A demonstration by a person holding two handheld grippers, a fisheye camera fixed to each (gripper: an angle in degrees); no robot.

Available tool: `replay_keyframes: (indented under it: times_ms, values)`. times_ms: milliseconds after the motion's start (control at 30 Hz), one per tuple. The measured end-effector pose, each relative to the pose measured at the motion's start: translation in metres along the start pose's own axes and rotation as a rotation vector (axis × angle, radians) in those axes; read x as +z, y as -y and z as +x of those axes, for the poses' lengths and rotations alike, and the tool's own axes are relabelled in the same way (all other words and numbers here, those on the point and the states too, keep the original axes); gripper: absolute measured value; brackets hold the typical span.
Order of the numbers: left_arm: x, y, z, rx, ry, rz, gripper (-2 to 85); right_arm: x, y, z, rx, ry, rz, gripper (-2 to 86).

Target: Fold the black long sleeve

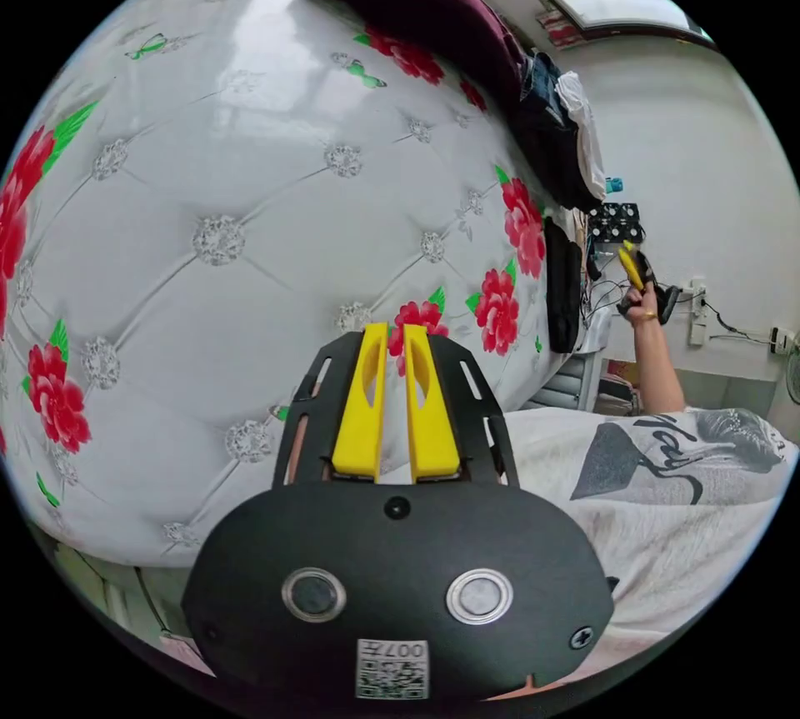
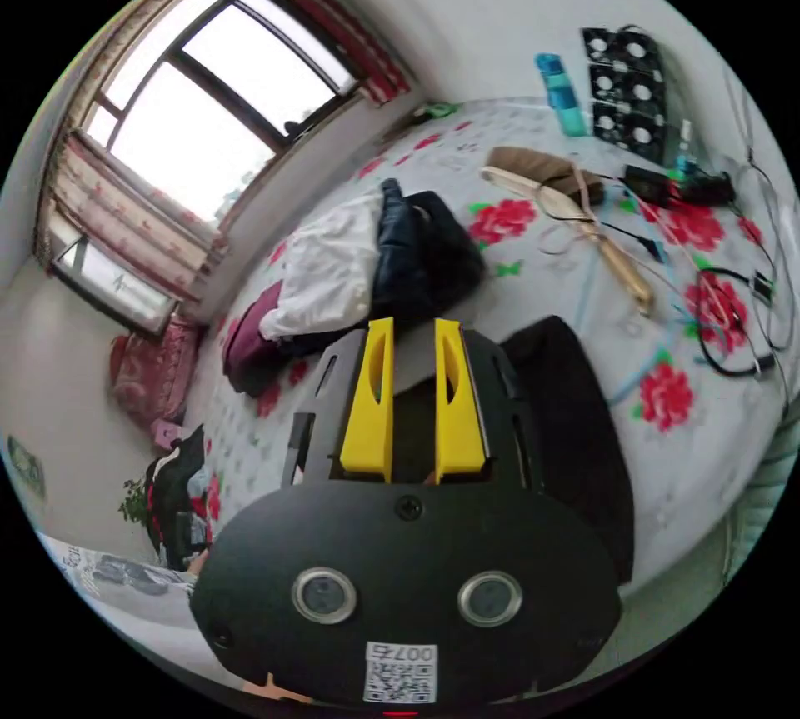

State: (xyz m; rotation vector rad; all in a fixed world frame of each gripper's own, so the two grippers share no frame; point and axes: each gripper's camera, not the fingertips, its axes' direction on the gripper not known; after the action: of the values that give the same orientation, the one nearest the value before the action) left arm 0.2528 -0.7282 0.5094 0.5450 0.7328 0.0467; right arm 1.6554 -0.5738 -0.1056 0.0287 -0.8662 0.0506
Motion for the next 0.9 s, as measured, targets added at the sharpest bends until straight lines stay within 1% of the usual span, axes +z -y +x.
replay_keyframes:
  times_ms: [67,233,367,433,600,767,900]
  values:
    - [0.002,0.003,0.004,-0.003,-0.007,0.016,2.5,0.031,0.036,-0.039,-0.060,0.037,-0.025,5.7]
    - [0.004,0.009,0.015,0.006,0.007,0.049,2.0,0.072,0.084,-0.086,-0.110,0.059,-0.101,6.2]
    - [0.010,0.010,0.011,-0.033,0.009,0.048,1.2,0.094,0.096,-0.109,-0.167,-0.065,-0.172,3.3]
    - [0.014,0.011,0.010,-0.055,0.001,0.051,0.6,0.093,0.097,-0.112,-0.184,-0.088,-0.196,1.8]
    - [0.020,0.020,0.020,-0.045,0.010,0.036,-0.4,0.050,0.096,-0.117,-0.246,-0.007,-0.171,0.1]
    - [0.020,0.032,0.034,-0.005,0.017,0.027,-0.7,-0.019,0.076,-0.091,-0.189,0.124,-0.162,-0.1]
    - [0.022,0.039,0.048,0.032,0.010,0.015,-0.7,-0.052,0.039,-0.056,-0.142,0.085,-0.209,-0.2]
